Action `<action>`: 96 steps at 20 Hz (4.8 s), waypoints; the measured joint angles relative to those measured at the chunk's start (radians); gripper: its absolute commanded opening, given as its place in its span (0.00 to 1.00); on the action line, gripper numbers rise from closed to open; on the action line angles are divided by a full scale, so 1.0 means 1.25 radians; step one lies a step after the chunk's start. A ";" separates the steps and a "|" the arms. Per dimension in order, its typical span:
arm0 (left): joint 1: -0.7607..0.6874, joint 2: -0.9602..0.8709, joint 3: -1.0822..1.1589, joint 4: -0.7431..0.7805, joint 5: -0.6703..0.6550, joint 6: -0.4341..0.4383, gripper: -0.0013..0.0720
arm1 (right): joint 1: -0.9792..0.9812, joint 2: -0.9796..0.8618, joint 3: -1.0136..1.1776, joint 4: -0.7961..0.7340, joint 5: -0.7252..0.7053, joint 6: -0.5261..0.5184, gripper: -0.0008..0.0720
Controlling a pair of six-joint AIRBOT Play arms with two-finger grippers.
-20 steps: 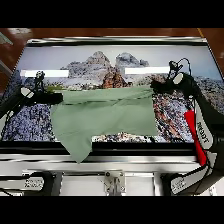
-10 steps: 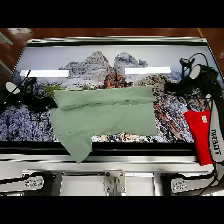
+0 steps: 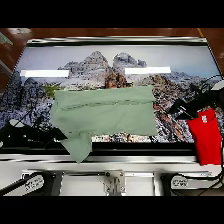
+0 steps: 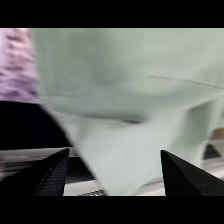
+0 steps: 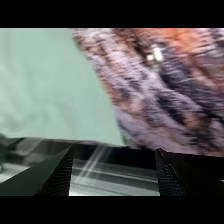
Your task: Fold the shirts.
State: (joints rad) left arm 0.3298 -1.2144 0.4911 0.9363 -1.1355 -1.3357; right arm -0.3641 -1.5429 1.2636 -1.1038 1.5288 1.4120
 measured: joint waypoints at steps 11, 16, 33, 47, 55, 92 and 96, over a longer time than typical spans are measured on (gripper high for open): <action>-0.012 0.019 -0.078 -0.209 0.093 0.123 0.07 | 0.047 0.000 -0.043 0.038 0.011 -0.009 0.89; -0.014 0.077 -0.079 -0.249 0.042 0.167 0.07 | 0.053 0.000 -0.160 0.038 -0.063 -0.016 0.89; -0.005 0.186 -0.034 -0.270 0.006 0.215 0.07 | 0.137 0.011 -0.287 0.112 -0.268 -0.053 0.12; -0.019 0.035 0.332 -0.273 0.129 0.290 0.07 | 0.260 0.024 -0.004 0.028 -0.611 -0.025 0.12; -0.029 -0.184 0.457 -0.277 0.217 0.291 0.07 | 0.278 -0.117 0.070 0.009 -0.707 0.015 0.12; -0.121 -0.175 0.595 -0.497 0.069 0.383 0.54 | 0.210 -0.320 0.187 0.224 -0.458 0.027 0.12; -0.139 -0.179 0.590 -0.498 0.071 0.384 0.07 | 0.210 -0.243 0.189 0.226 -0.445 -0.015 0.12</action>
State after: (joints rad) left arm 0.1558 -1.4376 1.2289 0.3141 -1.0470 -0.8555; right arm -0.1017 -1.8465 1.4998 -0.8207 0.9722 1.3937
